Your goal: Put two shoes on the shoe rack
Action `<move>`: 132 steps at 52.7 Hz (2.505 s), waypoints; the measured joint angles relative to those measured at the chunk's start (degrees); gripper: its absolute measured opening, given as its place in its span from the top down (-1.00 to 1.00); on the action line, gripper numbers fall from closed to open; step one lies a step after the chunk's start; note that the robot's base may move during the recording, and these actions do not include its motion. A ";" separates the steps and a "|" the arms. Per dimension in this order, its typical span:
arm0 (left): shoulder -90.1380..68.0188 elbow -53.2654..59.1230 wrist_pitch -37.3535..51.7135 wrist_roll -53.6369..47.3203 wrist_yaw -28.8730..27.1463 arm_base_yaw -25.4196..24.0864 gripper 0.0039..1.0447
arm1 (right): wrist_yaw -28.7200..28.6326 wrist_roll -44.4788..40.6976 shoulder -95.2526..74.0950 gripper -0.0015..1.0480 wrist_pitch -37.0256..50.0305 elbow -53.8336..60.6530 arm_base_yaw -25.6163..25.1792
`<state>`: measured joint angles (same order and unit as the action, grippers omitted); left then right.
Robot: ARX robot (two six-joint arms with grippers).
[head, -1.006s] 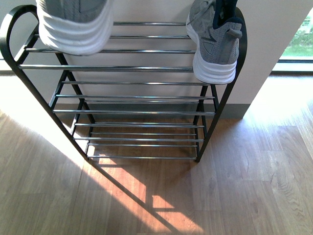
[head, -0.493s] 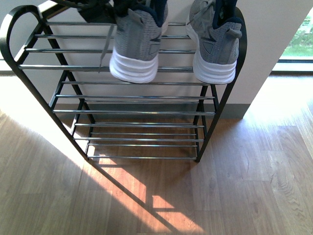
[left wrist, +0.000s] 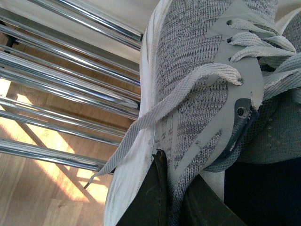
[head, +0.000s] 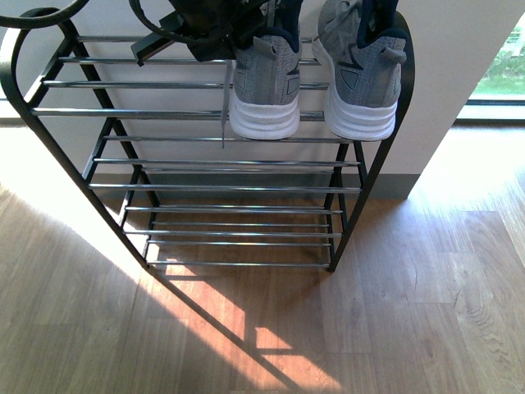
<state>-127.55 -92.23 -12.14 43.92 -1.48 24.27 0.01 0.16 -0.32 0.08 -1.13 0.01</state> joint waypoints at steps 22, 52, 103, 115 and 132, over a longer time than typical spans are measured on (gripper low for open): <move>2.73 -0.15 1.01 2.40 -3.52 -1.14 -0.15 | 0.00 0.00 0.00 0.97 0.00 0.00 0.00; 50.21 21.14 -9.33 -1.97 -18.32 -7.06 -0.83 | 0.00 0.00 0.00 0.97 0.00 0.00 0.00; 92.96 78.97 32.85 -43.30 1.01 -23.50 0.98 | 0.02 0.00 0.00 0.97 0.00 0.00 0.00; 98.82 84.30 32.87 -43.30 1.46 -24.04 0.98 | 0.00 0.00 0.00 0.97 0.00 0.00 0.00; 104.78 87.71 30.36 -43.32 1.49 -24.04 0.98 | 0.00 0.00 0.00 0.97 0.00 0.00 0.00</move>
<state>-22.76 -4.51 18.22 0.60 0.01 0.23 0.01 0.16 -0.32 0.08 -1.13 0.01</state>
